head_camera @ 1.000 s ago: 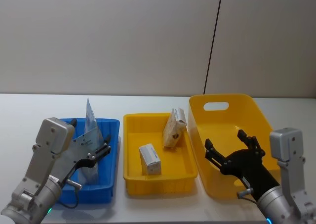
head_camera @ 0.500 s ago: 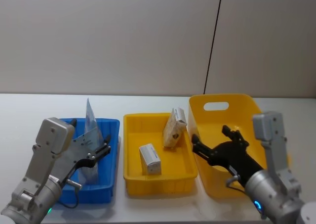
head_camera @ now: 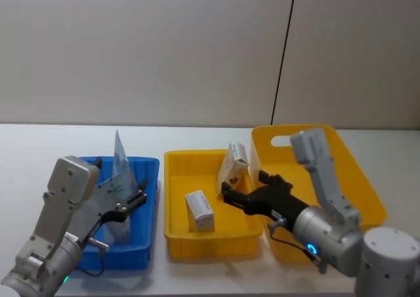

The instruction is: Bimanual collaborative sorting of washing and personal care products

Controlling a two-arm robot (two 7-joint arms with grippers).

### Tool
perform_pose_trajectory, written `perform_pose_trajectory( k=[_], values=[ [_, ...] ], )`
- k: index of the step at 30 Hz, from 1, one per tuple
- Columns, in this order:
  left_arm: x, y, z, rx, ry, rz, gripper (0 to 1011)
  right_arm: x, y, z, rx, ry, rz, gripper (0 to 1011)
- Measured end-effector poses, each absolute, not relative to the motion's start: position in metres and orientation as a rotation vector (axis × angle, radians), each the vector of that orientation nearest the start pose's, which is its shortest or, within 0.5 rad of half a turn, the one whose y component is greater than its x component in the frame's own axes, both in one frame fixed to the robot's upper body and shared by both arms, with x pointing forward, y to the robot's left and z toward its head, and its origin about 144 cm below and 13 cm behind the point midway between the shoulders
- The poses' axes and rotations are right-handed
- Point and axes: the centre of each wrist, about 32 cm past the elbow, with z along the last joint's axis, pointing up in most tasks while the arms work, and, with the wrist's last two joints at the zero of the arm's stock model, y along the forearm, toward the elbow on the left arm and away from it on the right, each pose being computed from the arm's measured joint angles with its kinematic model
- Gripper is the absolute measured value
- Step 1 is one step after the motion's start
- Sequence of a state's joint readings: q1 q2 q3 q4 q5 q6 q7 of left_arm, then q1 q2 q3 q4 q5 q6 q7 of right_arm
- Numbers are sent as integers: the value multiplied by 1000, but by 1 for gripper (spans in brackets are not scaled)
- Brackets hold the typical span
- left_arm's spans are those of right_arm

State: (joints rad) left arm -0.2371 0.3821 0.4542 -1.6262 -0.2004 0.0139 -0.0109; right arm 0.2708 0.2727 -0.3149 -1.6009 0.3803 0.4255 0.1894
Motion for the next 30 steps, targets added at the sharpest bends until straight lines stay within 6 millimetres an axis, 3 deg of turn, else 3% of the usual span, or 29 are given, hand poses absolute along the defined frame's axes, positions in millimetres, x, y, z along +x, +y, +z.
perform_pose_trajectory(
  k=[16,30],
  values=[
    [492,198,1204,61,-268,1124,1001,552,-175,1229,-314,213,-967,1002],
    [492,198,1204,61,-268,1124,1001,570,-157,1227,-408,196,-952,1002]
  ],
)
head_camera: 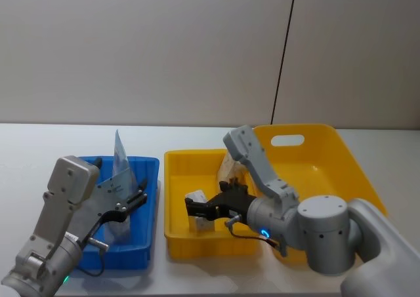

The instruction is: Bimanual collaborative sorting of washing and personal care products

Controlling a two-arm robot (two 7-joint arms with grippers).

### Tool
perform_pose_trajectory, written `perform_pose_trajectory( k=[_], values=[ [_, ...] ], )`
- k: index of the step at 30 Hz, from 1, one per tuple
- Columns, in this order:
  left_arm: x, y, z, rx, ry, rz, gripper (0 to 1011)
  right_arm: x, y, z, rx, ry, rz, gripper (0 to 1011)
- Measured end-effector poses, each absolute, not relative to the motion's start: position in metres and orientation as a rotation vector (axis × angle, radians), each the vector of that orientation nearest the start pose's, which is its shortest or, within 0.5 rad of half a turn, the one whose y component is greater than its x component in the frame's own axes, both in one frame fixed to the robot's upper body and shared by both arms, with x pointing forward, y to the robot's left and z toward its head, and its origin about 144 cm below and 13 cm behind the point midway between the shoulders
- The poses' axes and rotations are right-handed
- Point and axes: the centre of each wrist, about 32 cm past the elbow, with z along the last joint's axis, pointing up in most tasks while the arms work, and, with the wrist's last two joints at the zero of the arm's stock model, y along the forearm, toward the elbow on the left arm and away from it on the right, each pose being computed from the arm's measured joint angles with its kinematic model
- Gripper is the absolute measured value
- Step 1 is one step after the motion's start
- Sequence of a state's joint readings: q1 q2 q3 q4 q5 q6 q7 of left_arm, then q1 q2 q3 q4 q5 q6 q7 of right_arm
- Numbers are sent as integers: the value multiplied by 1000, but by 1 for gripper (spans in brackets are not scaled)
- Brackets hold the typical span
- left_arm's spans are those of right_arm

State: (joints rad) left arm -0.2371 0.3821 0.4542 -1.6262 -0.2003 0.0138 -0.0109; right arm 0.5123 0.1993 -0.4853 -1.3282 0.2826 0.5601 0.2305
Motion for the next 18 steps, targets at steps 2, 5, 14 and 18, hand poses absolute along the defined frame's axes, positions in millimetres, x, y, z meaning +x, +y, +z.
perform_pose_trajectory(
  k=[2,5,14,18],
  values=[
    [492,198,1204,61,-268,1124,1001,573,-154,1226,-427,194,-949,1002],
    [492,198,1204,61,-268,1124,1002,574,-152,1226,-441,192,-948,1002],
    [492,198,1204,61,-268,1124,1001,580,-145,1222,-492,193,-945,1002],
    [492,198,1204,61,-268,1124,1001,581,-143,1220,-509,196,-945,1002]
  ],
)
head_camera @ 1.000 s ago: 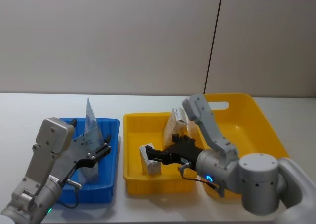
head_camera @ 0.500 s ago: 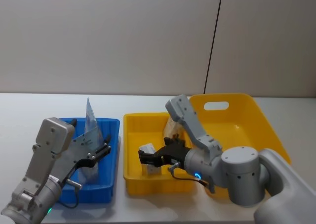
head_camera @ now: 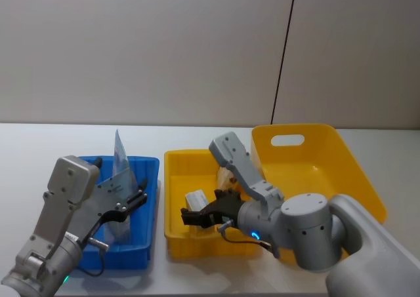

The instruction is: Bimanual collaborative sorting of washing and personal care products

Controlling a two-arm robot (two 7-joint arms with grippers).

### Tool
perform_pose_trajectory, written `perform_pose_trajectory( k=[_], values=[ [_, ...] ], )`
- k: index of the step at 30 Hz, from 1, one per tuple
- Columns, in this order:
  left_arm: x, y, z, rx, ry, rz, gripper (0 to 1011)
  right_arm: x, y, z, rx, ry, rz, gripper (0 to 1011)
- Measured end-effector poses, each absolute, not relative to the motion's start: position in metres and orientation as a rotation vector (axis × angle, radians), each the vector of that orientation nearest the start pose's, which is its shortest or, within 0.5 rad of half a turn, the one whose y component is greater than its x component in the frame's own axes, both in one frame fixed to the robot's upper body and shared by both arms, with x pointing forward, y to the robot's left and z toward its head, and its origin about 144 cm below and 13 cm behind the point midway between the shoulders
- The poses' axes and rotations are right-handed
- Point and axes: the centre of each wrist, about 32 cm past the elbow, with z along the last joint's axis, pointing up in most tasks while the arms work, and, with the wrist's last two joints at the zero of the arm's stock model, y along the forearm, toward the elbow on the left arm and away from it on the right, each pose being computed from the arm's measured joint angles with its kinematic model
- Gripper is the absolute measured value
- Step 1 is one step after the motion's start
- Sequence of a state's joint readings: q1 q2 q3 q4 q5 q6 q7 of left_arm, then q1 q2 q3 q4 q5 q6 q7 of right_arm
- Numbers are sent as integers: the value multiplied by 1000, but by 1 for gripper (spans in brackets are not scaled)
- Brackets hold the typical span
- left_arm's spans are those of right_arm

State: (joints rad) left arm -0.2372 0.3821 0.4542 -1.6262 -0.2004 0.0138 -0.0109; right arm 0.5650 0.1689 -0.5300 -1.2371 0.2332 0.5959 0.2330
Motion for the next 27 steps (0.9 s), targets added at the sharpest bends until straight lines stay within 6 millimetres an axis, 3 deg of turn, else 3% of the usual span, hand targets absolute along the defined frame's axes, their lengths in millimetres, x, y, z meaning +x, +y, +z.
perform_pose_trajectory(
  k=[24,27],
  values=[
    [492,198,1204,61,-268,1124,1001,586,-135,1217,-521,193,-967,1002],
    [492,198,1204,61,-268,1124,1001,586,-135,1218,-519,190,-972,953]
  ],
)
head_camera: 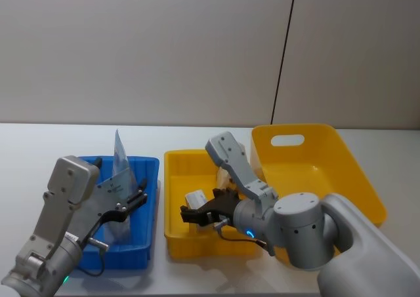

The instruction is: Bimanual collaborative sorting of washing and personal care products

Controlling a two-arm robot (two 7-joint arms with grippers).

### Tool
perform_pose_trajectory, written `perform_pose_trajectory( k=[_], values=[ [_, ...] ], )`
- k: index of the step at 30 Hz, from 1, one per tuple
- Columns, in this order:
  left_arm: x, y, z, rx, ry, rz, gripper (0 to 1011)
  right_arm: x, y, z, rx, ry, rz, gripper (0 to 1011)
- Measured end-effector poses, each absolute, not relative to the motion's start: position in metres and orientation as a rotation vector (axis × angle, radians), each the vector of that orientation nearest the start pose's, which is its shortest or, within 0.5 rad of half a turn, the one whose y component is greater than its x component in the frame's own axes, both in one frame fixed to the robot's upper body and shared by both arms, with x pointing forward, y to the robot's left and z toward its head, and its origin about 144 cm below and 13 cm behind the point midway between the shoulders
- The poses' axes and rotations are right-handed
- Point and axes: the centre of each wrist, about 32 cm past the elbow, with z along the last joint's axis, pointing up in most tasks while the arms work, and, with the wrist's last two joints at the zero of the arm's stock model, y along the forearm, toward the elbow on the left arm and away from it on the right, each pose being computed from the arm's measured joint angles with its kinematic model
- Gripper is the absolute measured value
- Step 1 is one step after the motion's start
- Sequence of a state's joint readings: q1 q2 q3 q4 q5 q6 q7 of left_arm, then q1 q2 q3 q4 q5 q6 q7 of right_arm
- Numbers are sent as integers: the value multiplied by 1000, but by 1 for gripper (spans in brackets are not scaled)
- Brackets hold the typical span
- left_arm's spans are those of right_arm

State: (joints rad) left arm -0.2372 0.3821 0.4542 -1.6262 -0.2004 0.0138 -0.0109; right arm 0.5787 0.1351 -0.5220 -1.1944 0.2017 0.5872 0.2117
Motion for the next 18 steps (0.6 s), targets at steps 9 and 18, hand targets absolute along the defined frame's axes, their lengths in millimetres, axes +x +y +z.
perform_pose_trajectory(
  k=[9,18],
  values=[
    [492,198,1204,61,-268,1124,1001,587,-135,1218,-514,185,-981,722],
    [492,198,1204,61,-268,1124,1001,587,-135,1218,-513,183,-986,437]
  ],
)
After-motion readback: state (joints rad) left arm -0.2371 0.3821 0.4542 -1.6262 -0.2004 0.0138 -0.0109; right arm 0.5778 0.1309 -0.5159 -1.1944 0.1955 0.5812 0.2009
